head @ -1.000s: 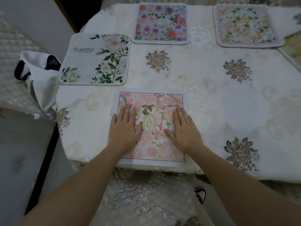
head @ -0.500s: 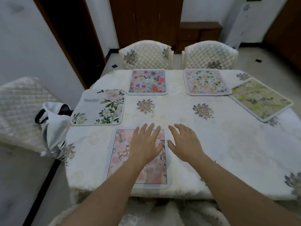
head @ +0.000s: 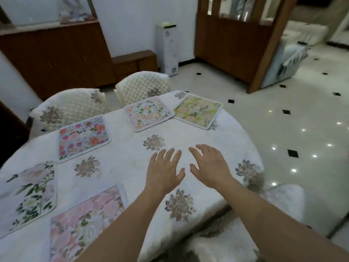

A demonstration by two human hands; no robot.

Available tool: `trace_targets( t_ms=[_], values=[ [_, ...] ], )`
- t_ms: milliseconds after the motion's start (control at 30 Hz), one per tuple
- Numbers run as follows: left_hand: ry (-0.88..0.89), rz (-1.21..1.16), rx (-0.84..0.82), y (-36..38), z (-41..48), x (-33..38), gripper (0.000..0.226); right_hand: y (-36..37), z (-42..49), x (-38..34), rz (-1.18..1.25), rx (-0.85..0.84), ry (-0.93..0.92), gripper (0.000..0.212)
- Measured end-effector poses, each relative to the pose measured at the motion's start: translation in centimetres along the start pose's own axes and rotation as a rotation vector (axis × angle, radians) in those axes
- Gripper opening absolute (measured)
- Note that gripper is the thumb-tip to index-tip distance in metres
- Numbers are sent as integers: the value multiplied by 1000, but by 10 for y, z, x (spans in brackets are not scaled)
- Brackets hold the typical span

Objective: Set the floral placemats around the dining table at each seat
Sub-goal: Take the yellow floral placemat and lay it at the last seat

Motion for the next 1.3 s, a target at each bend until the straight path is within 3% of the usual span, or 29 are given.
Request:
trace_targets(
  t_ms=[267, 500, 833, 1300],
  values=[
    [364, -58, 12, -14, 98, 208, 63, -64, -99, 202, -82, 57, 438, 54],
    [632, -113, 55, -32, 142, 379, 61, -110, -201, 329, -140, 119, 738, 55],
    [939, -138, 111, -52, 139, 545, 63, -152, -325, 409, -173, 125, 1092, 56],
    [1105, -106, 89, -33, 189, 664, 65, -154, -345, 495, -150, 103, 1209, 55]
  ],
)
Point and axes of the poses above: each hand's wrist, its own z-axis towards the middle knuckle, its own y-axis out of the palm, x = y × z, the point moved 3 cm from there along z, towards the middle knuckle, and after that the axes turned 6 degrees about z, right-handed, at the moved point
